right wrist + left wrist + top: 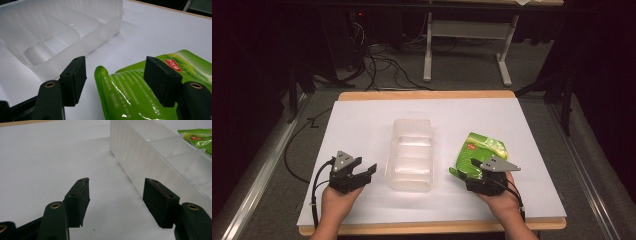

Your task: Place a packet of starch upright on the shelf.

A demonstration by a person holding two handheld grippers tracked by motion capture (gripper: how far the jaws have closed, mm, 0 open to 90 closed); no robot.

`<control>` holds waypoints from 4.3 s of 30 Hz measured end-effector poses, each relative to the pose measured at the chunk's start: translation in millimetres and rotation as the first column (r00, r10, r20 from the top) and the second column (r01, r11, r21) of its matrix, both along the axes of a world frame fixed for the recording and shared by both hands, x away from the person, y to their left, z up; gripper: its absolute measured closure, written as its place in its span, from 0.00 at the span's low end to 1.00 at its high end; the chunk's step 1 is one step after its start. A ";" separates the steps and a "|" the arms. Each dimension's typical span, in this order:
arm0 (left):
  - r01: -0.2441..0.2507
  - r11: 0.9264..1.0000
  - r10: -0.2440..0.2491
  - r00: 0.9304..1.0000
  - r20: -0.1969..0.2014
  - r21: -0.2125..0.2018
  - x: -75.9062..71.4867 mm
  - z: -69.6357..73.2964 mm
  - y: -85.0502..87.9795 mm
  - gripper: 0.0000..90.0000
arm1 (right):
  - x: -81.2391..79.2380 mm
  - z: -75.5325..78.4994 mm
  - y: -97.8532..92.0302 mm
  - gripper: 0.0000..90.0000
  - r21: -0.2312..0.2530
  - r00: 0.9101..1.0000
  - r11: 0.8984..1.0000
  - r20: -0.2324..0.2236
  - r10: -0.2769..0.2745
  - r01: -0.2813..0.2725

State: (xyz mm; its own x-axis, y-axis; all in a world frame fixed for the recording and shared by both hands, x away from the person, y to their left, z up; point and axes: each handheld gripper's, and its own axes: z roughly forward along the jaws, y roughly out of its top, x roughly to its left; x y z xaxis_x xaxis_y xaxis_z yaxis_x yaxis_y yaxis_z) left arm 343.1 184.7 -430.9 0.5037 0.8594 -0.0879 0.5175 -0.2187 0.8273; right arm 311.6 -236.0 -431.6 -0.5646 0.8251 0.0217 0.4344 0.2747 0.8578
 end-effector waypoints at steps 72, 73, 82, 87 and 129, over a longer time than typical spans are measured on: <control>0.083 0.995 -0.081 0.996 -0.037 0.050 1.0 -10.3 -13.2 0.42 | 86.5 -32.3 -132.9 0.43 0.051 0.916 0.933 -0.216 -0.338 0.356; 0.090 0.995 -0.088 0.995 -0.045 0.052 1.1 -11.0 -14.1 0.42 | 87.5 -33.9 -133.6 0.43 0.058 0.914 0.932 -0.227 -0.336 0.357; 0.096 0.994 -0.094 0.995 -0.043 0.057 0.9 -11.5 -16.2 0.41 | 92.9 -44.7 -130.6 0.41 0.074 0.904 0.936 -0.296 -0.308 0.343; 0.094 0.994 -0.092 0.995 -0.042 0.050 0.7 -10.7 -14.8 0.41 | 91.6 -44.4 -130.5 0.54 0.100 0.912 0.944 -0.306 -0.271 0.314; 0.087 0.995 -0.087 0.996 -0.015 0.046 -1.4 -6.8 -12.8 0.41 | 52.1 24.7 -102.3 1.00 0.207 0.991 0.969 0.012 -0.137 0.131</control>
